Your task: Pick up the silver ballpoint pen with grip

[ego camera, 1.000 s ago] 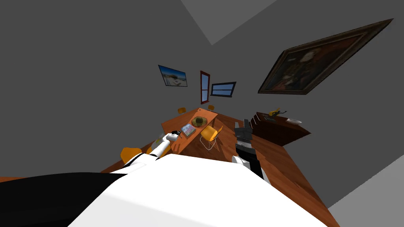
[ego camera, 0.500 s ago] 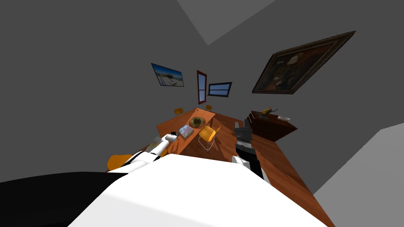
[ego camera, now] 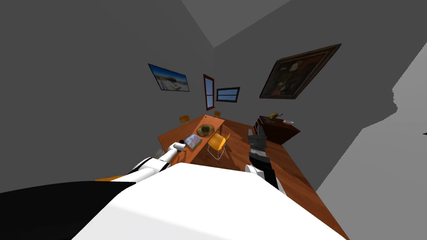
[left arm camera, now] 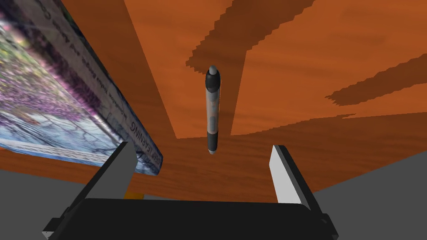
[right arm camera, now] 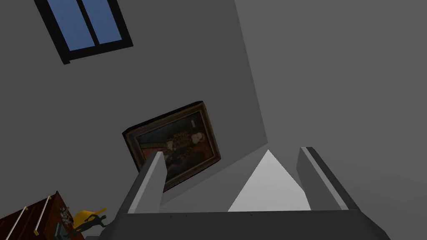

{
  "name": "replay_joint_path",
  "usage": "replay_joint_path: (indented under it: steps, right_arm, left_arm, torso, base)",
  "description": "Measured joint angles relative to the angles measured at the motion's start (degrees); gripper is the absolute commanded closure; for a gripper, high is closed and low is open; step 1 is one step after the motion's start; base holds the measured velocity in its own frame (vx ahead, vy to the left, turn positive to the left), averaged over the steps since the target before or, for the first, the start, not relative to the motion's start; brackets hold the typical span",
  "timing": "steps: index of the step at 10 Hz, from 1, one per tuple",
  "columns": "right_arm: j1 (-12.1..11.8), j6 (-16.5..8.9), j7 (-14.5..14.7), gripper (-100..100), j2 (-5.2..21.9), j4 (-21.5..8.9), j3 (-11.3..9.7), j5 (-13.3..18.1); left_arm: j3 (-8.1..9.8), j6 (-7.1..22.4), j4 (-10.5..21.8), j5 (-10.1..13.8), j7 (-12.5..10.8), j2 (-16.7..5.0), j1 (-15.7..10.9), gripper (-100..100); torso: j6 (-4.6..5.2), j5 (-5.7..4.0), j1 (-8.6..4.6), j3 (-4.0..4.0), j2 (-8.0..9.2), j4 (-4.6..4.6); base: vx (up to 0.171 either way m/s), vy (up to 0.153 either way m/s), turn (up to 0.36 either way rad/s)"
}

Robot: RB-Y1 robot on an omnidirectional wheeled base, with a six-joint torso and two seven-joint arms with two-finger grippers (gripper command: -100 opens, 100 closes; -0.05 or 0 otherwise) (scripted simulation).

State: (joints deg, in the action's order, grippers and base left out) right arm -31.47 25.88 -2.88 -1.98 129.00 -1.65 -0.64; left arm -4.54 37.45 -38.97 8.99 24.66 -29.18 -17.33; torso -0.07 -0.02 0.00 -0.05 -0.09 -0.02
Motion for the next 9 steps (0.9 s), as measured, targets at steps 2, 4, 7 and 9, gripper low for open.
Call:
replay_joint_path:
  steps: [2,4,7,9]
  right_arm:
    - [0.00,0.00,0.00,0,0.00,0.00,0.00,0.00]
    - [0.00,0.00,0.00,0,0.00,0.00,0.00,0.00]
    - [0.00,0.00,0.00,0,0.00,0.00,0.01,0.00]
    - [0.01,0.00,0.00,0,0.00,0.00,0.00,0.00]
  left_arm:
    - [-0.22,-0.10,3.61,0.18,0.91,-0.17,-1.36,-100]
    - [-0.23,-0.16,3.86,0.20,1.05,-0.19,-1.44,-100]
    - [0.53,-2.00,6.77,-0.62,-0.51,0.00,-1.55,-100]
    - [0.95,-3.58,9.07,-1.36,-1.55,0.27,-1.64,-100]
  torso:
    - [0.00,0.00,-0.02,0.04,0.07,0.01]
    - [-0.02,0.00,-0.02,0.07,0.13,0.03]
    - [-0.04,0.03,0.16,0.11,0.19,0.04]
    - [0.01,0.03,0.09,0.10,0.18,0.04]
  base:
    - [0.011,0.000,-0.048]
    - [-0.003,0.009,-0.073]
    - [-0.011,0.043,-0.119]
    - [-0.011,0.033,-0.173]
